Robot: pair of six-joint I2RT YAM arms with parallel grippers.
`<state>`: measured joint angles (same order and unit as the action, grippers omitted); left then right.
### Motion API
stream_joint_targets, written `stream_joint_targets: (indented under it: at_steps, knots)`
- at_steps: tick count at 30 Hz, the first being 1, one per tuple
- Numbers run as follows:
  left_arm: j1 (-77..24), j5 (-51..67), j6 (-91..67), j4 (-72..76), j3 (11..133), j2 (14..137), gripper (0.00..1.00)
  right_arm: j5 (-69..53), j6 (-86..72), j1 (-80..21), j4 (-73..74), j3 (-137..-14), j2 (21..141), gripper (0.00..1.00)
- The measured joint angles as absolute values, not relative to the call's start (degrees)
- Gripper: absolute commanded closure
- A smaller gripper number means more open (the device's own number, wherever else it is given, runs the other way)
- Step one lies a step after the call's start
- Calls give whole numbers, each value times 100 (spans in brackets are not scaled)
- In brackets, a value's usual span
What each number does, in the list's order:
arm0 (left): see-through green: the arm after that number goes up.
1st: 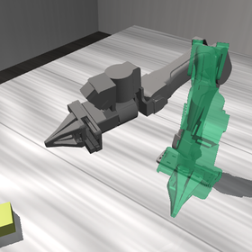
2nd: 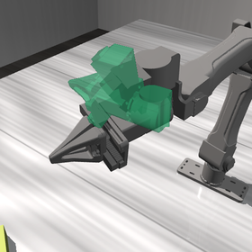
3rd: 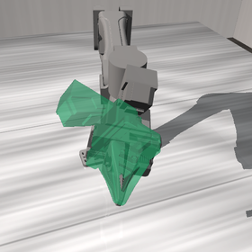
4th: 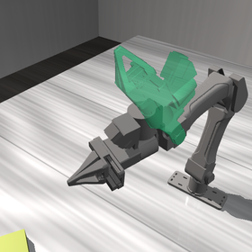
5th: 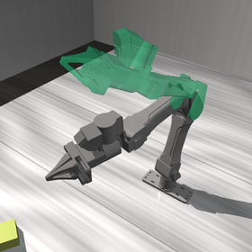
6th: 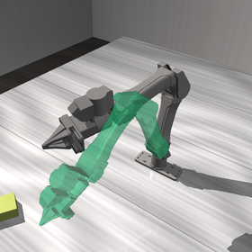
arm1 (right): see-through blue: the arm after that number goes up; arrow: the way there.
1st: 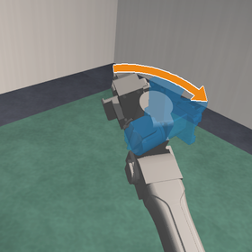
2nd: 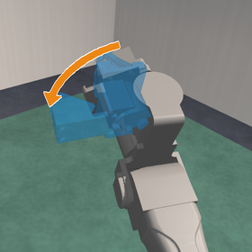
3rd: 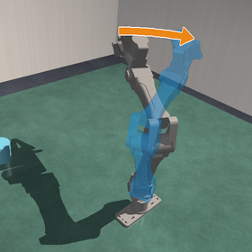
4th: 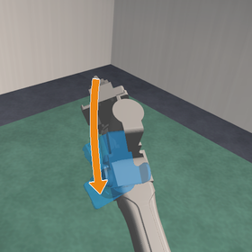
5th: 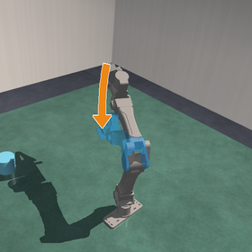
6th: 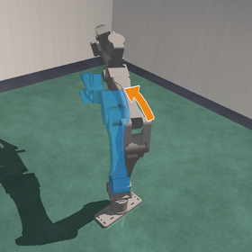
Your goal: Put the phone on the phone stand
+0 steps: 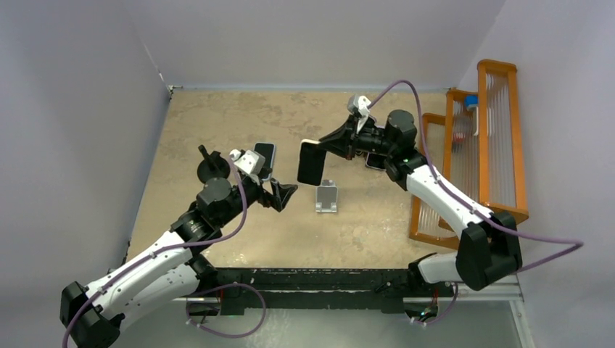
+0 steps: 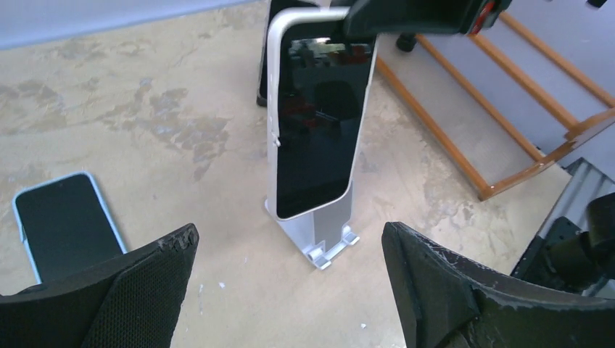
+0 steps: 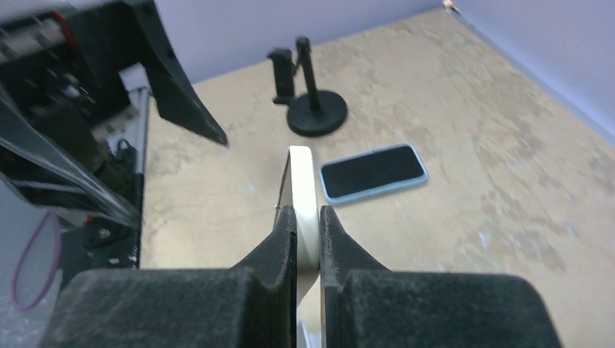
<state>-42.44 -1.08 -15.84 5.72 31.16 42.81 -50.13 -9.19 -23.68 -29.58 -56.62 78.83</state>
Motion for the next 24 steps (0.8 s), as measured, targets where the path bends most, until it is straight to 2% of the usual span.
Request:
stream_joint_targets:
  at_steps: [9,24]
  knots:
    - [-4244,296,-1511,370,3680,4263,4,-4703,272,-2115,-2110,-4882,7258,100]
    - [-4244,458,-1514,45,3682,4469,3,-5520,972,-1636,-2187,-4386,7669,100]
